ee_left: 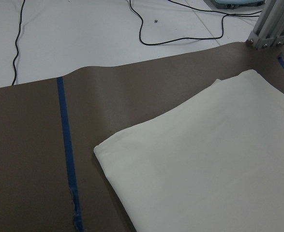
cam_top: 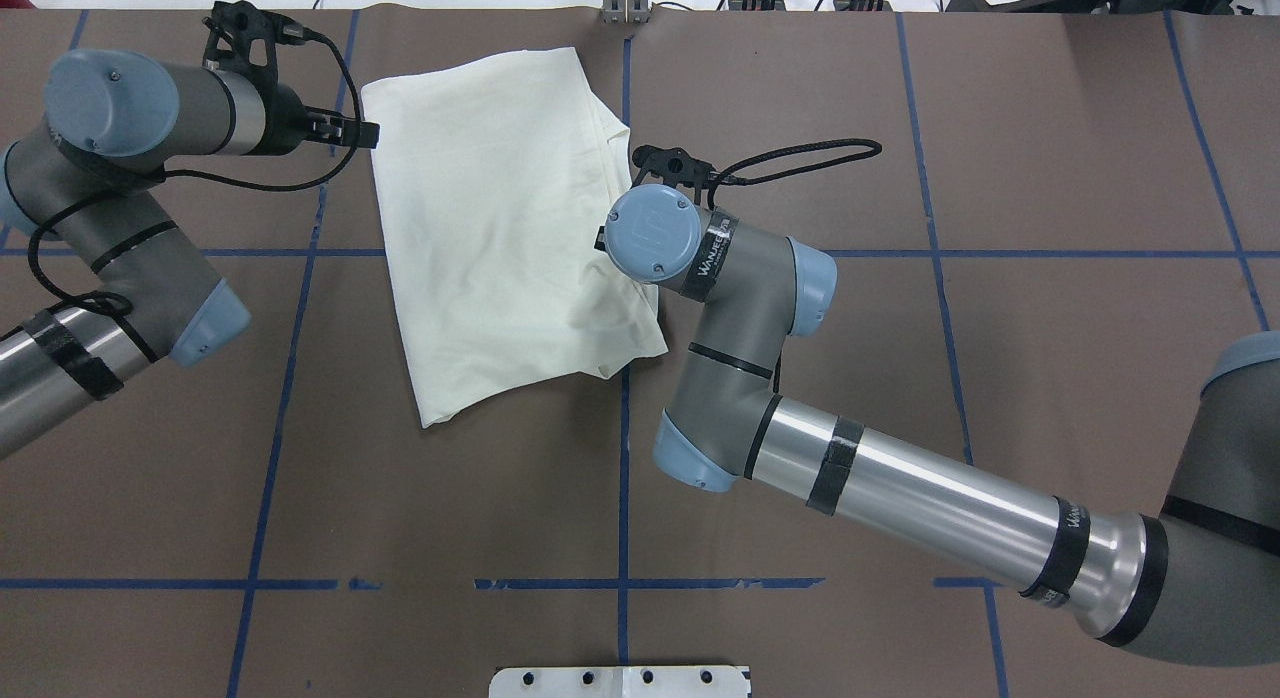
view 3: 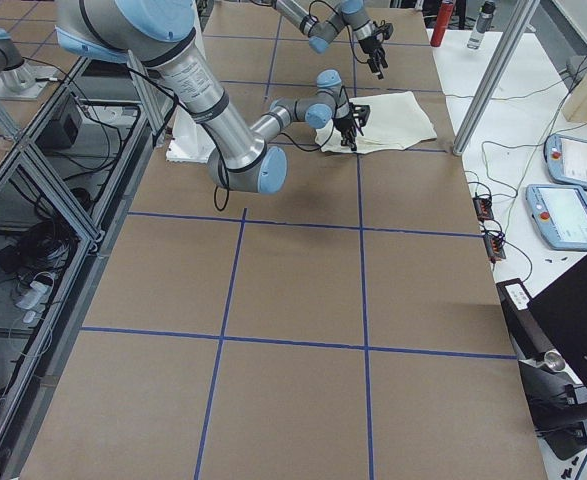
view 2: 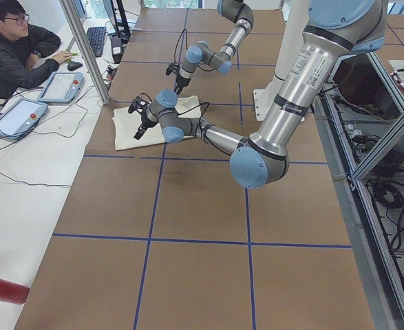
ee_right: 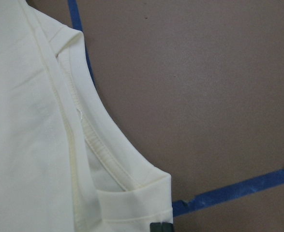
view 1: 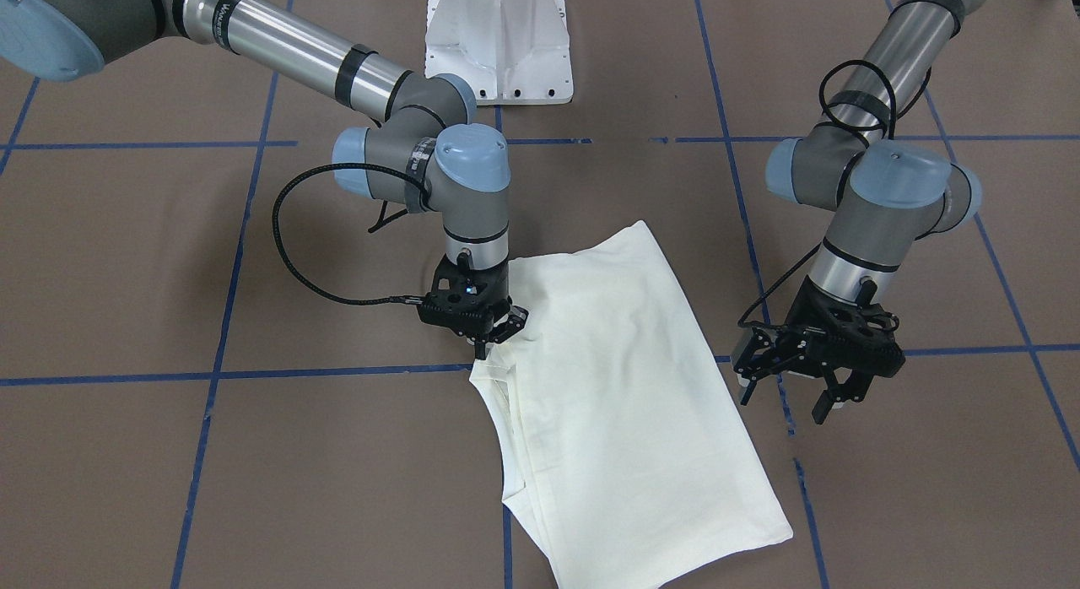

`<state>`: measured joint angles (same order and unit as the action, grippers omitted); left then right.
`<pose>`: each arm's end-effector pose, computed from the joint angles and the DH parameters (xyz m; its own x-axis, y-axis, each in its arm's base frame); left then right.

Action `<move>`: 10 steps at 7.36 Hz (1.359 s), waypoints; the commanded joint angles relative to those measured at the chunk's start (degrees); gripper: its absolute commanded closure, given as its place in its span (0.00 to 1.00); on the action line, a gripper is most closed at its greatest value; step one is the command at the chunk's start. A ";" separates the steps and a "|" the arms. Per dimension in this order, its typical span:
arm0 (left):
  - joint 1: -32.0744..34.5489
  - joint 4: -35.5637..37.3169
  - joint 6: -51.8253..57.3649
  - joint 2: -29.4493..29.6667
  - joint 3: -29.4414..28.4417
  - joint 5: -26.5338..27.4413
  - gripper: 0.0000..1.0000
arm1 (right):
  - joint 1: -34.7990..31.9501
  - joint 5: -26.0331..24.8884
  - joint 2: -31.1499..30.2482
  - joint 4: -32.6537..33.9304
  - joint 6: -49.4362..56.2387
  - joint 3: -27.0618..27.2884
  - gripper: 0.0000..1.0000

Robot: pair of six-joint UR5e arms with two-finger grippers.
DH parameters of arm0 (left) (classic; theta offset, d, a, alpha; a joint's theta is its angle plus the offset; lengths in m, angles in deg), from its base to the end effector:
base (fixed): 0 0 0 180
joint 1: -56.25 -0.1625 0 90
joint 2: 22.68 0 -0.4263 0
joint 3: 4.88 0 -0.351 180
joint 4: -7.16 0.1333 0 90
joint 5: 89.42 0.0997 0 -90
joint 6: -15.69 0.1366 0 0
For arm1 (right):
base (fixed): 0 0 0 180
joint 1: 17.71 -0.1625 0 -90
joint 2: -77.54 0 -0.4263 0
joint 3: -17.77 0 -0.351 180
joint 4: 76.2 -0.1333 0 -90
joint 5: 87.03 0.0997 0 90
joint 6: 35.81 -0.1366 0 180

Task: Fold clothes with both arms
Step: 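Pull the shirt back toward the robot with the right gripper, straightening it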

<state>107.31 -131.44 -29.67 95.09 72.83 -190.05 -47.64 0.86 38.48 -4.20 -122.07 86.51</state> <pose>0.3566 -0.6134 0.4150 0.6594 0.2828 -0.6966 0.2767 0.7702 0.5746 -0.6278 -0.5210 0.2755 0.6163 0.2796 0.7362 -0.4830 0.8726 0.0730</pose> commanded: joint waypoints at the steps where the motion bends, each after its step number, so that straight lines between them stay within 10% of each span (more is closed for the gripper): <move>1: 0.00 0.00 0.00 0.00 0.07 0.00 0.00 | 0.05 0.26 -0.13 1.99 0.13 1.39 1.00; 5: -0.53 0.00 -0.09 0.00 0.16 0.00 0.00 | 7.40 -6.04 -23.45 5.87 -0.22 32.35 1.00; 7: -0.88 0.00 -0.17 0.00 0.34 0.00 0.00 | 11.03 -9.22 -29.48 5.70 -0.66 37.43 1.00; 8: -1.23 0.00 -2.35 0.00 0.34 0.00 0.00 | 11.04 -9.23 -29.49 5.44 -0.31 37.35 0.12; 10: -2.98 0.87 -7.88 0.00 4.26 -1.04 0.00 | 8.77 -6.18 -29.66 5.26 2.48 40.66 0.00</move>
<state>105.39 -131.15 -34.09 95.13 74.61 -190.32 -37.52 -7.14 9.13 1.15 -121.50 125.01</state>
